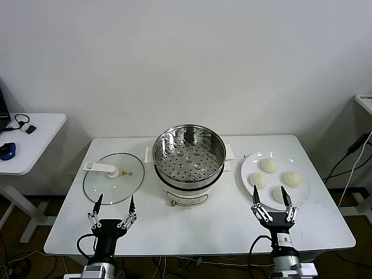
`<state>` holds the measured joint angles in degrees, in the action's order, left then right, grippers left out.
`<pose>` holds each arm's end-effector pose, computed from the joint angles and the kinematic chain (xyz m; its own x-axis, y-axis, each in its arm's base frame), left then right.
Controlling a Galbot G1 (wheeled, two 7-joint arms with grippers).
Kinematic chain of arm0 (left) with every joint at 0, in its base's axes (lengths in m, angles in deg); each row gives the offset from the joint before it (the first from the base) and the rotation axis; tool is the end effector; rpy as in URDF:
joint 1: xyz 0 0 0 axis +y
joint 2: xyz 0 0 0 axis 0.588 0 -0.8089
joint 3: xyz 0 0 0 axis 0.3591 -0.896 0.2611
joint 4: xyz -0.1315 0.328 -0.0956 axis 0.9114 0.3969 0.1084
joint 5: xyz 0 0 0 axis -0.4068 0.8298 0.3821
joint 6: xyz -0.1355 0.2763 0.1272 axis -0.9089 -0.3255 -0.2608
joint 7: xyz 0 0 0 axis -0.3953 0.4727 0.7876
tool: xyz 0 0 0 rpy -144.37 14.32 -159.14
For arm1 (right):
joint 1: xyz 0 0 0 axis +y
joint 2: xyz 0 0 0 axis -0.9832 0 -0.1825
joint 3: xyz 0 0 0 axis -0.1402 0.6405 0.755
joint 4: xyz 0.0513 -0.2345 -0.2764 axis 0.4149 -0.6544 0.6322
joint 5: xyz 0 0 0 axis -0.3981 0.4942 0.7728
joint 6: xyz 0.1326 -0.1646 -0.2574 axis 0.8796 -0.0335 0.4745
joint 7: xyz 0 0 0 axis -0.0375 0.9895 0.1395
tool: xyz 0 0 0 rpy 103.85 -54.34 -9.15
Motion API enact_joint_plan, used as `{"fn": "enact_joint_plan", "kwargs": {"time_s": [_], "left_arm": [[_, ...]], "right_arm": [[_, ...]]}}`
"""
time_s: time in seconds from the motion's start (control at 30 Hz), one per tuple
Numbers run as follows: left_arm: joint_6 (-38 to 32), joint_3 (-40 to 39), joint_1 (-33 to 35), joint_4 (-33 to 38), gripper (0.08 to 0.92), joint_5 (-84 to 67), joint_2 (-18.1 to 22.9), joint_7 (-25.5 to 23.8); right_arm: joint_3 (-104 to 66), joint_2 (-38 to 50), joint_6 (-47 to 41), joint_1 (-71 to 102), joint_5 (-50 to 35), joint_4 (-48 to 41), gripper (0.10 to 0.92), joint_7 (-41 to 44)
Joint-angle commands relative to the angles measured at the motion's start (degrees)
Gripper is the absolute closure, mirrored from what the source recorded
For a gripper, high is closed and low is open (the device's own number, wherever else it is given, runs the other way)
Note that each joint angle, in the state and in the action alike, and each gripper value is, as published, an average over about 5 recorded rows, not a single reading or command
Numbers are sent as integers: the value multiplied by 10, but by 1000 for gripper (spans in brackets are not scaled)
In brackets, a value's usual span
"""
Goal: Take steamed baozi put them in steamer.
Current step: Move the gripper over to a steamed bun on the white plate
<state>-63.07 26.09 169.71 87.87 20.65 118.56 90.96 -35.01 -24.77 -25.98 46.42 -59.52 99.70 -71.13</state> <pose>0.0770 -0.0091 -0.3108 -0.9974 -0.0430 0.0570 -0.0335 0.9870 0.1575 0.1208 -0.0734 -0.3392 -0.9969 0.0619 -0.0484 0.0629 0.9978 -0.0196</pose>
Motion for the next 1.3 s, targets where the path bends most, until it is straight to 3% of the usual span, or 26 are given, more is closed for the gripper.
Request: {"fn": "enact_joint_plan", "kwargs": {"time_s": [0.03,0.27,0.5,0.7,1.03,1.3], "left_arm": [[-1,-5,0,-1,177,1,0,0],[-1,-5,-1,2,177,0,0,0],[-1,-4,-2,3,177,-4,1,0],[-1,-3,-5,1,177,-6,2,1],[-4,-3,-8,-4,177,-12,0,1],[-7,-9,-9,-9,177,-13,-5,2]], "right_arm": [[-63,38,-114,-72,8,-26,203,15],[-62,111,-204,-167,81,-94,203,59],[-24,199,-222,-263,249,-168,203,140],[21,299,-221,-326,327,-209,203,219],[200,475,-196,-499,329,-298,203,390],[380,555,-151,-646,252,-372,203,526]]}}
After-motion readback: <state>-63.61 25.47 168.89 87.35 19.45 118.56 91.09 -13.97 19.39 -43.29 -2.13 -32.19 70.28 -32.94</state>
